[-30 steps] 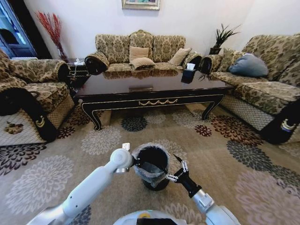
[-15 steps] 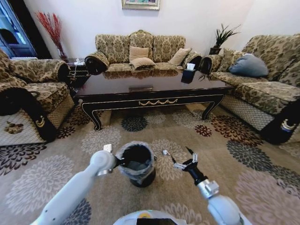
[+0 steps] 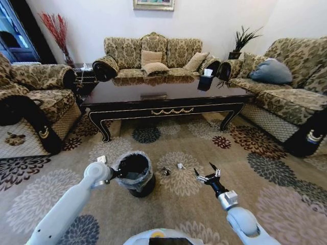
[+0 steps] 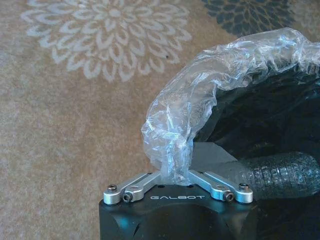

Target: Move to the front of the table and pick up the trash from the floor, then place it into the trash bin.

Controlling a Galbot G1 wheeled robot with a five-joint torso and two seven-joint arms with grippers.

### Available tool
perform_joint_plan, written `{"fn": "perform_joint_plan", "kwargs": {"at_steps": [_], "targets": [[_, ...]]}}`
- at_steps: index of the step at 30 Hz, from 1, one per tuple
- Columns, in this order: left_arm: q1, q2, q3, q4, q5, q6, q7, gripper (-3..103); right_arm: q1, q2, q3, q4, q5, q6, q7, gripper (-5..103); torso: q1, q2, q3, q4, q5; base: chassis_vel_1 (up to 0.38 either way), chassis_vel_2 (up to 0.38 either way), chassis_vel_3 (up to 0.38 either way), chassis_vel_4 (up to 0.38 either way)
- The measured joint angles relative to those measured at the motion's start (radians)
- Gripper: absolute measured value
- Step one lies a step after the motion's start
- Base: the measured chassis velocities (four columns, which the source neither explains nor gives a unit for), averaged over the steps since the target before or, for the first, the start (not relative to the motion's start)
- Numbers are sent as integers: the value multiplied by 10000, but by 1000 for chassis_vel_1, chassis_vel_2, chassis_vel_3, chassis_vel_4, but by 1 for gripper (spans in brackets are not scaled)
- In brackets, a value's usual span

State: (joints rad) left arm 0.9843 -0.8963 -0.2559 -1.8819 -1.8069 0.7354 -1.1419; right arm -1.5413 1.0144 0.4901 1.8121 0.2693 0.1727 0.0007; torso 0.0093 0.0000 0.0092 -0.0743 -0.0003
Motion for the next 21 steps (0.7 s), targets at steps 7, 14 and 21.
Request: {"fn": "perform_joint_plan", "kwargs": {"at_steps": [7, 14, 21], "targets": [[-196, 260, -279, 530, -261, 0, 69, 0, 1047, 215, -844, -1089, 426, -405, 160, 100, 0, 0, 0, 2, 2, 0, 0, 0, 0], [-215, 533, -501, 803, -420, 0, 77, 0, 2663, 510, -2063, -2986, 705, -740, 293, 100, 0, 0, 0, 1, 0, 0, 0, 0, 0], [-133, 935, -661, 449, -590, 1, 12, 0, 4352, 1073, -2802, -5062, 1064, -756, 152, 100, 1, -1, 2, 2, 4, 0, 0, 0, 0]]}}
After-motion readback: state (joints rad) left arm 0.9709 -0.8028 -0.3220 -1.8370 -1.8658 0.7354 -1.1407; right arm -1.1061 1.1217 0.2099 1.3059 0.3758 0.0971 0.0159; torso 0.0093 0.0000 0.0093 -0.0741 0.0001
